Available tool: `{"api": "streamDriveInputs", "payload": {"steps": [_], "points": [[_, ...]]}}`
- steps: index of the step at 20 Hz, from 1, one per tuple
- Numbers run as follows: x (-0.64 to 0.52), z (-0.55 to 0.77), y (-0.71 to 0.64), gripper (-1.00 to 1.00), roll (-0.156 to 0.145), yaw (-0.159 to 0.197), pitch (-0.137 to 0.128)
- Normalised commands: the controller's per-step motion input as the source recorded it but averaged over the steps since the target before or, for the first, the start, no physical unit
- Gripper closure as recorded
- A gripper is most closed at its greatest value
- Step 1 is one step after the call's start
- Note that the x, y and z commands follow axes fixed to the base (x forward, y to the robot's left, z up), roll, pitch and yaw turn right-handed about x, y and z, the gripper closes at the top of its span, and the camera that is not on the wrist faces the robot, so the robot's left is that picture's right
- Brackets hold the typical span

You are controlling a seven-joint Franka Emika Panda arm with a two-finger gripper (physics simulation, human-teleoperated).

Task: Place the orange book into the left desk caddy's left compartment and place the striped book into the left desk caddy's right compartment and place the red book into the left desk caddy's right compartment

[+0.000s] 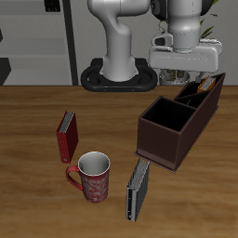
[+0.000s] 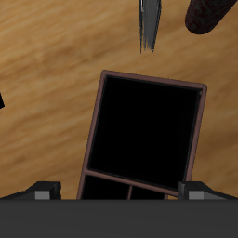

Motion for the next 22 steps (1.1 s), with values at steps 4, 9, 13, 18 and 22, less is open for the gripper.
{"api": "streamDriveInputs", "payload": {"steps": [4, 9, 13, 18, 22], "points": [[0.51, -0.1, -0.11, -1.0, -0.043, -0.006, -0.008], [0.29, -0.03, -0.18, -1.0, -0.041, -0.025, -0.027], [0.24, 0.04, -0.15, -1.0, -0.027, 0.005, -0.04], [0.25, 0.03, -0.18, -1.0, -0.031, -0.003, -0.011], [0.29, 0.06, -0.2, -1.0, -0.032, -0.001, -0.013]]}}
